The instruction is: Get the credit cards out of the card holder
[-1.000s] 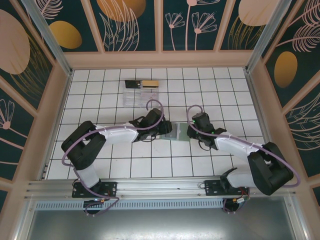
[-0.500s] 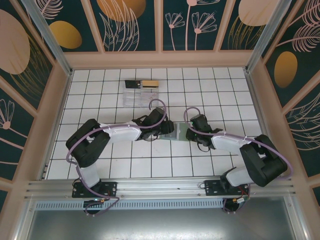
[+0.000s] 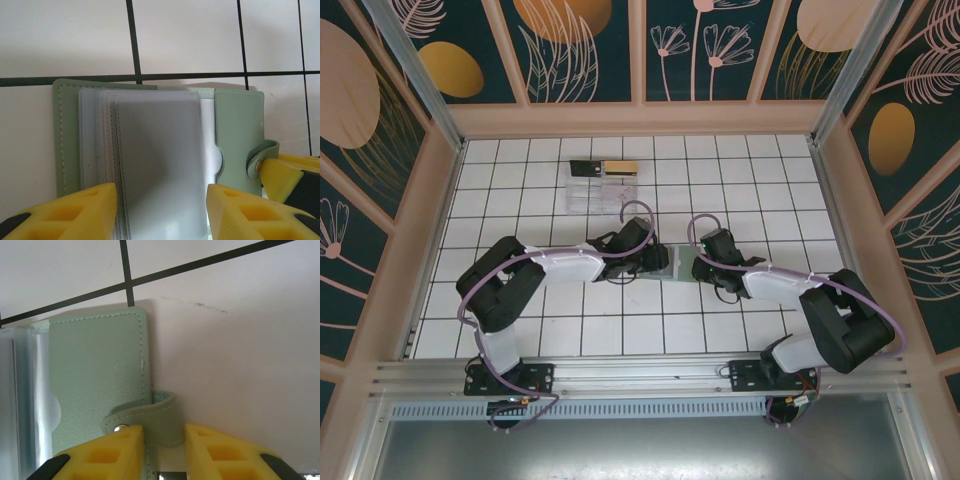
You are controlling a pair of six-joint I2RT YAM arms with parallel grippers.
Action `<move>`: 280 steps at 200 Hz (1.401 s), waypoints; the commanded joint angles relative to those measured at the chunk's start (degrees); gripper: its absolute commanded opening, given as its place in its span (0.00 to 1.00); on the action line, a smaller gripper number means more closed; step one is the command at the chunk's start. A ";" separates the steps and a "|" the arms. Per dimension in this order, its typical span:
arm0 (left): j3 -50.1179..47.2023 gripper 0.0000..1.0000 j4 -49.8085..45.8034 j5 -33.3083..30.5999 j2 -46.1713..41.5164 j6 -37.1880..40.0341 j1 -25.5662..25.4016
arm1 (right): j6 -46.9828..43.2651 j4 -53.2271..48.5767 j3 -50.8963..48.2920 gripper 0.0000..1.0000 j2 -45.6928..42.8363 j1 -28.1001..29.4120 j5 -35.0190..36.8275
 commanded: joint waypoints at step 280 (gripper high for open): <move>5.41 0.55 16.75 14.15 5.44 -4.66 -3.26 | 3.57 0.50 -7.30 0.29 -16.44 -10.04 -4.51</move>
